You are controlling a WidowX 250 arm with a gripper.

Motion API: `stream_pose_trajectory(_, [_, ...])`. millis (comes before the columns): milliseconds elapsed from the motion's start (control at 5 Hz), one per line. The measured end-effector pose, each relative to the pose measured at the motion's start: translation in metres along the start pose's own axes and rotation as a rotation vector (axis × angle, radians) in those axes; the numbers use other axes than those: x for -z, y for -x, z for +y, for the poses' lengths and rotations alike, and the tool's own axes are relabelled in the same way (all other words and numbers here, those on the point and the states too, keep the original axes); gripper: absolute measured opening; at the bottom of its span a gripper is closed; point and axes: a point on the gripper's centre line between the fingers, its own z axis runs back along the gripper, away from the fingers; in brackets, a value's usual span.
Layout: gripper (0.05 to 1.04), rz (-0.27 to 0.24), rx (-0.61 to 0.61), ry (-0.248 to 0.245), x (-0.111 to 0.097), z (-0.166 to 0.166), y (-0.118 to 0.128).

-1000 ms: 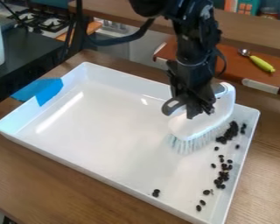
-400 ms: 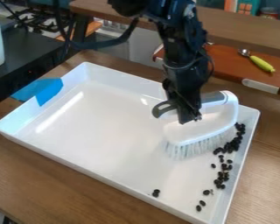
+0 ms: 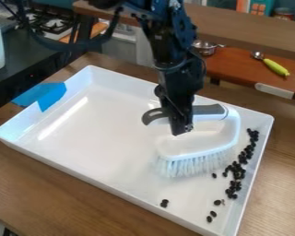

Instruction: Sweep into pile

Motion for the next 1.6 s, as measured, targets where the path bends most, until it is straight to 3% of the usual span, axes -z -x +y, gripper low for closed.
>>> stream_pose_trajectory(200, [0.499, 0.001, 0.037, 0.020, -0.008, -0.008, 0.010])
stream_pose_trajectory(400, [0.499, -0.021, 0.001, -0.011, -0.016, -0.002, 0.018])
stream_pose_trajectory(600, [0.499, -0.067, -0.111, -0.098, -0.033, 0.020, 0.026])
stream_pose_trajectory(800, [0.499, -0.021, -0.284, -0.237, -0.035, 0.034, 0.044])
stream_pose_trajectory(1000, [0.499, 0.039, -0.350, -0.330, -0.031, 0.028, 0.057])
stream_pose_trajectory(1200, [0.499, 0.075, -0.414, -0.360, -0.026, 0.014, 0.071])
stream_pose_trajectory(1600, [0.499, 0.072, -0.450, -0.368, -0.022, -0.002, 0.069])
